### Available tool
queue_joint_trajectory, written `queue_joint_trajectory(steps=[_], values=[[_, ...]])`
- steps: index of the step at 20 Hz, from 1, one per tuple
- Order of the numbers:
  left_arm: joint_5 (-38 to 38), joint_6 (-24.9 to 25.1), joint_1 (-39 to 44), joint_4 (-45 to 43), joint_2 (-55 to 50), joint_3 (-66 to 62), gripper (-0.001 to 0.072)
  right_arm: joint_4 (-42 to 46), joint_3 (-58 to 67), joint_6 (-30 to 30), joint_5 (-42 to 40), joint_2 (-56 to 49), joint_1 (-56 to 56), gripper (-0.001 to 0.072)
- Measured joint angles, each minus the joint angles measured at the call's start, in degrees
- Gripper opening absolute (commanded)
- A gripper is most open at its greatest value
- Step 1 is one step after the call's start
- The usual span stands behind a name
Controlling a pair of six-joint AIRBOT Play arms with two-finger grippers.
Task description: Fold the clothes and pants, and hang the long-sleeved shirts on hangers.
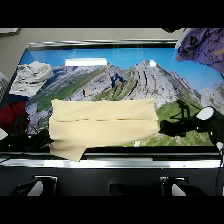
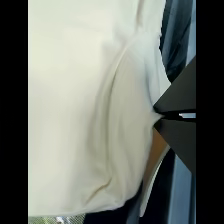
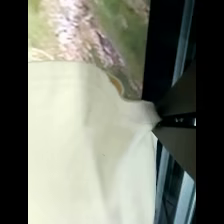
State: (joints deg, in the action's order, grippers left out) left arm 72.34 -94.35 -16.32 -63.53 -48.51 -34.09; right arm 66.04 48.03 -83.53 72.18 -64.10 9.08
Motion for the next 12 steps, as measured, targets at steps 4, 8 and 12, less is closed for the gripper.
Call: queue_joint_trajectory(steps=[4, 8, 12], values=[[-2.56, 1.73, 0.94, 0.57, -8.48, -6.86, 0.0020, 3.56, 9.18, -1.66, -2.01, -6.69, -3.34, 0.0022], [-4.00, 3.17, 1.53, 1.25, -17.94, -15.21, 0.0020, 4.57, 18.40, -1.70, -2.60, -15.19, -4.28, 0.0022], [-4.59, 3.76, 3.21, 1.51, -27.52, -25.07, 0.0020, 5.31, 26.47, -0.55, -2.16, -22.88, -5.64, 0.0022]])
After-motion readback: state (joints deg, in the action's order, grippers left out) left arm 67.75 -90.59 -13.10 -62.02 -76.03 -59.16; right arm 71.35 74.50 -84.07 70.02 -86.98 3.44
